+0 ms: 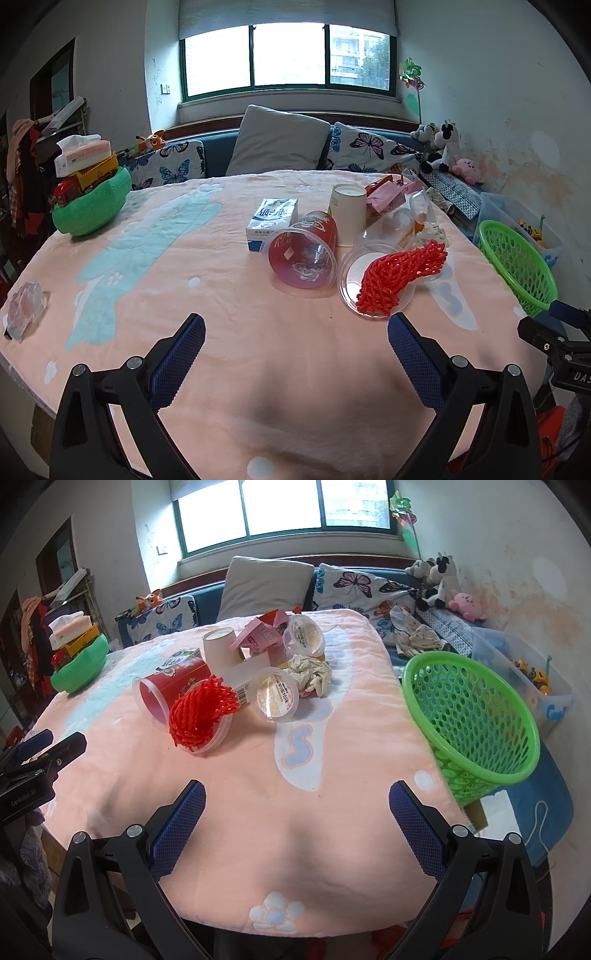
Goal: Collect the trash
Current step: 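Move the left tool toward the red mesh net on the clear lid, then close the left gripper on the red mesh net and lift it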
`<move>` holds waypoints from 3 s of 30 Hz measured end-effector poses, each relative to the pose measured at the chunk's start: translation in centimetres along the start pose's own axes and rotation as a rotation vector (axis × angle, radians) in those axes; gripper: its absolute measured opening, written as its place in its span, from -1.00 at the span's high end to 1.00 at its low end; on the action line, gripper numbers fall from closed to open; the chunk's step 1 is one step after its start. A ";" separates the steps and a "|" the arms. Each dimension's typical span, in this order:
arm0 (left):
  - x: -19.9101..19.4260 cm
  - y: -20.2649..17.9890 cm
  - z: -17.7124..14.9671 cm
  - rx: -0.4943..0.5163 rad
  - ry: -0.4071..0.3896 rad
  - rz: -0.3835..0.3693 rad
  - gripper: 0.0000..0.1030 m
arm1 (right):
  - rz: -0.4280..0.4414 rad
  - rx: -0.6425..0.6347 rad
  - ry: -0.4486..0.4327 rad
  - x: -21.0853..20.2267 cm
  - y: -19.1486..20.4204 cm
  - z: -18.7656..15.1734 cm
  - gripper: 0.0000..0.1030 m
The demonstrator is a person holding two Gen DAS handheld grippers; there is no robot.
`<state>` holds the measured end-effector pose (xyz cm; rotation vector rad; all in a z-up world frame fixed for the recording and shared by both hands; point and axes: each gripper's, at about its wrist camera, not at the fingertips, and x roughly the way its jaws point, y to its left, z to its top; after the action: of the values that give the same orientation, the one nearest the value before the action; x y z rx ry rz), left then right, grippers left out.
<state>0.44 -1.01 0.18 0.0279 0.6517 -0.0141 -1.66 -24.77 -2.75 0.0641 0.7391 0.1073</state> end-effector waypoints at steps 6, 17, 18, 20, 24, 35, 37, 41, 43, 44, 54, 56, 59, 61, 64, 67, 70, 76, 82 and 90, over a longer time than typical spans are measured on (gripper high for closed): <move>0.0 -0.1 0.0 0.000 0.001 0.001 -0.86 | 0.002 0.000 0.000 0.0 0.0 0.0 -0.91; 0.0 -0.2 0.0 -0.001 0.001 0.002 -0.86 | 0.006 -0.003 -0.001 0.3 -0.1 0.3 -0.91; 0.0 -0.2 0.0 0.000 0.001 0.001 -0.86 | 0.007 -0.001 0.000 0.4 -0.1 0.3 -0.91; 0.0 -0.4 0.0 0.000 0.001 0.000 -0.86 | 0.008 -0.001 0.002 0.5 -0.1 0.4 -0.91; 0.0 -0.7 0.2 0.004 0.001 -0.003 -0.86 | 0.012 -0.004 -0.001 0.5 -0.2 0.6 -0.91; 1.5 -1.4 1.1 0.029 0.020 -0.020 -0.86 | 0.012 -0.009 -0.002 1.1 -0.4 1.3 -0.91; 1.7 -1.6 1.2 0.035 0.025 -0.026 -0.86 | 0.012 -0.010 -0.001 1.1 -0.4 1.2 -0.91; 2.4 -1.9 1.4 0.053 0.034 -0.044 -0.86 | 0.009 -0.012 0.000 1.5 -0.6 1.6 -0.91; 2.8 -2.1 1.6 0.059 0.038 -0.058 -0.86 | 0.008 -0.013 0.001 1.6 -0.7 1.8 -0.91; 3.0 -2.2 1.8 0.065 0.040 -0.063 -0.86 | 0.007 -0.014 0.001 1.7 -0.8 2.0 -0.91; 6.5 -4.1 2.6 0.132 0.093 -0.143 -0.86 | -0.003 -0.018 0.015 3.1 -1.4 3.0 -0.91; 7.3 -4.5 2.8 0.142 0.102 -0.174 -0.84 | -0.003 -0.015 0.019 3.4 -1.6 3.0 -0.91; 8.8 -5.4 3.0 0.180 0.117 -0.204 -0.69 | -0.001 -0.011 0.027 3.9 -1.9 3.2 -0.91; 9.7 -5.8 3.2 0.191 0.131 -0.224 -0.65 | 0.000 -0.012 0.032 4.2 -2.1 3.4 -0.91; 11.1 -6.0 3.5 0.202 0.158 -0.255 -0.56 | 0.006 -0.019 0.040 4.7 -2.2 3.8 -0.91; 12.2 -6.1 3.5 0.209 0.186 -0.297 -0.56 | 0.018 -0.026 0.050 5.2 -2.2 4.0 -0.88; 12.8 -6.4 3.4 0.222 0.202 -0.335 -0.44 | 0.025 -0.032 0.057 5.9 -2.1 4.2 -0.88; 13.2 -6.3 3.1 0.193 0.214 -0.422 0.09 | 0.050 -0.027 0.077 7.1 -2.0 4.5 -0.80; 12.4 -5.8 3.3 0.170 0.187 -0.436 0.39 | 0.064 -0.040 0.081 7.9 -1.7 4.9 -0.67; 9.6 -3.4 4.2 0.104 0.122 -0.424 0.45 | 0.092 -0.101 0.085 9.7 -0.5 5.6 -0.52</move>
<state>10.53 -4.58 -2.34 -0.0096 0.7685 -0.4587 9.24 -24.25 -5.14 -0.0026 0.8143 0.2360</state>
